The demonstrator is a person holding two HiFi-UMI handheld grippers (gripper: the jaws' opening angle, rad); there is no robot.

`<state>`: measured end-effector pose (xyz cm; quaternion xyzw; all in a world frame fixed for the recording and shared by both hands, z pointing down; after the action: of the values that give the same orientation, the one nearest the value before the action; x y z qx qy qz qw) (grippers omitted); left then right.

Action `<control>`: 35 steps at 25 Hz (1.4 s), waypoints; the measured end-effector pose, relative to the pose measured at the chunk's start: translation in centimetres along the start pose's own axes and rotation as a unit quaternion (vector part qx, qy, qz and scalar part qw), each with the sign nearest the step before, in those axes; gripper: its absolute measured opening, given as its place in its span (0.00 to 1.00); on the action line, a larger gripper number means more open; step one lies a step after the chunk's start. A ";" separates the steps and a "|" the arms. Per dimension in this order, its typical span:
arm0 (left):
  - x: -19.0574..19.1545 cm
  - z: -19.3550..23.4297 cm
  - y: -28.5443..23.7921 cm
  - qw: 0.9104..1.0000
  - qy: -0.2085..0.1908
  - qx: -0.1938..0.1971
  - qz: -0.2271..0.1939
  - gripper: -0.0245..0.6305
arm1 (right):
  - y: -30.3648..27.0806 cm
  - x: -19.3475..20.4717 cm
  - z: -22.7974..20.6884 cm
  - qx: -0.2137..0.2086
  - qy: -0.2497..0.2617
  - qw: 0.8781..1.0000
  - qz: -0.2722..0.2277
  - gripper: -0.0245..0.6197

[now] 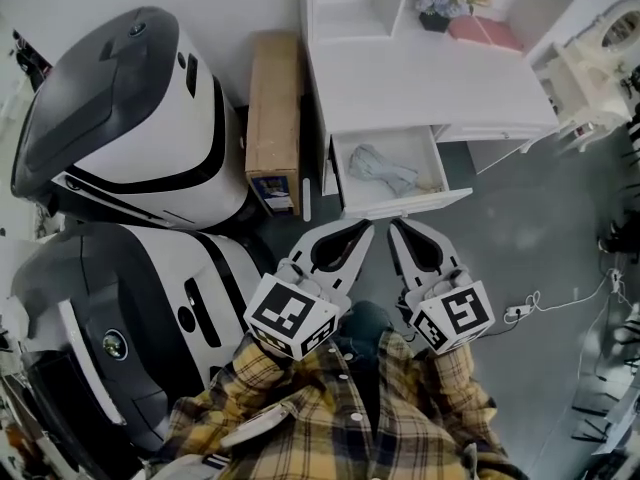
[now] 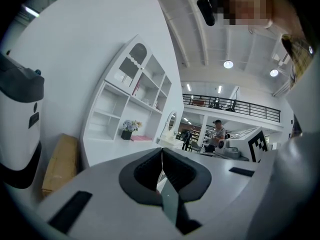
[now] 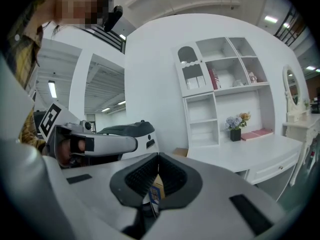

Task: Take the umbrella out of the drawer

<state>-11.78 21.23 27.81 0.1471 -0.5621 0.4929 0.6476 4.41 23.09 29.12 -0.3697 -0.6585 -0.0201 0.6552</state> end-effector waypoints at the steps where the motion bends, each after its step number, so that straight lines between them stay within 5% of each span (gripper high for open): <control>1: 0.0 0.5 0.0 1.000 0.002 -0.001 0.001 0.07 | -0.3 0.0 -0.1 0.003 -0.002 1.000 0.001 0.06; 19: -0.5 4.3 -3.4 0.999 0.020 0.003 0.026 0.07 | -3.3 -0.5 -4.2 0.029 -0.025 0.999 0.015 0.07; 35: -8.2 9.3 -15.4 0.999 0.027 -0.034 0.023 0.07 | -9.8 -5.9 -17.5 -0.015 0.002 0.999 0.038 0.07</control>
<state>-3.91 3.18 29.32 0.0987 -0.5643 0.4921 0.6555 13.48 4.33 30.94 -0.4042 -0.6425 -0.0063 0.6510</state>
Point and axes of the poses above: the fingertips, and each gripper's own axes: y backward along the fingers, z to its left, x out of its underside, the point moved 9 cm from there along y, backward along the fingers, and after that the axes turned 15 degrees about z, right-handed, at the moved point
